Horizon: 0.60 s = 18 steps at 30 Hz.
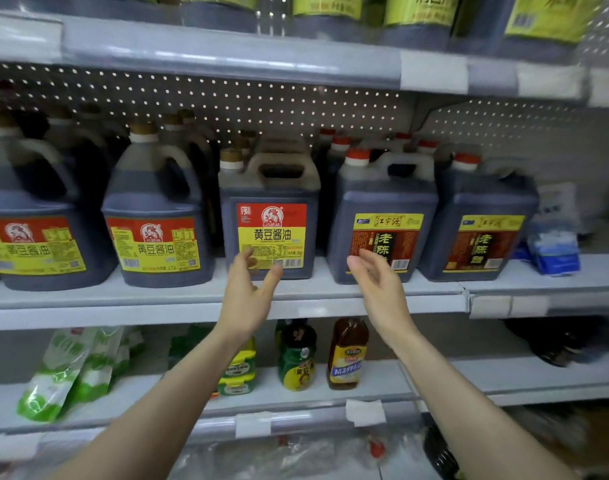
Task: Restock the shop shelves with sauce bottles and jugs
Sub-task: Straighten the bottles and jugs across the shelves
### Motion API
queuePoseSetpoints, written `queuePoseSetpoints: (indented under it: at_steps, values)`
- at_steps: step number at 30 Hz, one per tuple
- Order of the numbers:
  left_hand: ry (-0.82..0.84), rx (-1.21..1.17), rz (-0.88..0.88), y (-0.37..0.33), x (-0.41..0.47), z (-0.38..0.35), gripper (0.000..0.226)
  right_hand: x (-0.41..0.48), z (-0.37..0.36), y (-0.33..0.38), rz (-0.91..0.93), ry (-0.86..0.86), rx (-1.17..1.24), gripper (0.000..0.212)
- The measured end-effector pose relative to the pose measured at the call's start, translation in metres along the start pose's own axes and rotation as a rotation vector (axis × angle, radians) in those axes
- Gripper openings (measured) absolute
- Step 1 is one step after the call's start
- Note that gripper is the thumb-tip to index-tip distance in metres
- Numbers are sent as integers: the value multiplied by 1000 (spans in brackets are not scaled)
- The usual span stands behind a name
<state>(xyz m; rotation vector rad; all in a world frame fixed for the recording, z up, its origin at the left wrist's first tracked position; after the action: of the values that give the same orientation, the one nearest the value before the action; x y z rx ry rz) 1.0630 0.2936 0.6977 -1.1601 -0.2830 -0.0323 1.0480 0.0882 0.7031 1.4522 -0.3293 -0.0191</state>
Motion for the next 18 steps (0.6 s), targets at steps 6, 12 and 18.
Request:
queuePoseSetpoints:
  at_steps: [6,12,18]
  values:
    - [112,-82,-25,-33,4,-51,58,2,58,-1,-14,-126,-29,49]
    - [143,-94,12,-36,13,-102,74,25,95,-11,-36,-104,-41,59]
    - [139,-128,1,-34,30,-135,89,66,102,-31,-28,19,-29,75]
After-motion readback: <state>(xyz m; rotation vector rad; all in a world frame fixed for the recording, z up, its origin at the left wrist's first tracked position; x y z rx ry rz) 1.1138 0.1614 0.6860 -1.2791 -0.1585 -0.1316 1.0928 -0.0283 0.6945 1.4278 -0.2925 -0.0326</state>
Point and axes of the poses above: each hand's wrist, its own x-axis towards the middle knuckle, its own z-axis out of the back of the hand, y = z × x, the point moved 4 cm from there along x, towards the middle knuckle, and after that the axes turned 6 degrees about x, right-handed, at the moved point
